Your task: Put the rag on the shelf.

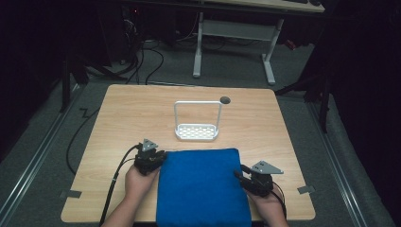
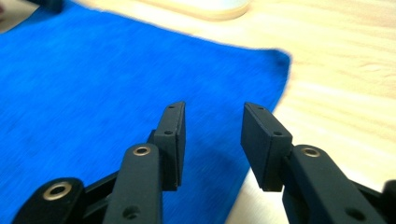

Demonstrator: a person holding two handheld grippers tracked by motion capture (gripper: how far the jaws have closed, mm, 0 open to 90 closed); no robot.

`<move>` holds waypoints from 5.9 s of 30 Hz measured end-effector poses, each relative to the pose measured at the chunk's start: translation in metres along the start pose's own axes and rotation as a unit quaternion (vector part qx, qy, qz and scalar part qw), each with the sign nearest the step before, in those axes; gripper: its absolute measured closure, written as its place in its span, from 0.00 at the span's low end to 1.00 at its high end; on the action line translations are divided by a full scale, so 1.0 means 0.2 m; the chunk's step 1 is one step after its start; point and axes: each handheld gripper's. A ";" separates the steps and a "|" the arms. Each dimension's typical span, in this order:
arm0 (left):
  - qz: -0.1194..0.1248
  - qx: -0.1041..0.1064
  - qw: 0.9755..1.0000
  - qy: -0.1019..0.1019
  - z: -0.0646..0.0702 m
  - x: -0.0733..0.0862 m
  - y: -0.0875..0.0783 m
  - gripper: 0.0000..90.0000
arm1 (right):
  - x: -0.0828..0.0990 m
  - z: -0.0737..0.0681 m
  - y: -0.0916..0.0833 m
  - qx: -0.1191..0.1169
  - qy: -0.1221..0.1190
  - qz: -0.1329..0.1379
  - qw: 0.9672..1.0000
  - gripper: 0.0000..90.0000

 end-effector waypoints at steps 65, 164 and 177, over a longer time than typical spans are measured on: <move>0.221 -0.023 0.975 0.022 0.05 -0.06 -0.41 0.97 | -0.32 -0.14 -0.01 0.013 -0.029 0.131 0.991 0.98; 0.270 -0.138 0.947 0.102 -0.28 -1.07 -0.46 0.98 | -1.33 0.02 -0.07 0.043 -0.022 0.270 0.962 0.98; 0.203 -0.115 0.968 0.094 -0.41 -1.07 -0.20 0.98 | -1.36 0.19 0.24 0.070 -0.002 0.193 0.979 0.98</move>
Point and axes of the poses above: each handheld gripper's, and its own axes: y roughly forward along the jaws, x roughly out of its underside, z roughly to its right, and after that the axes turned 7 degrees about y, right-handed
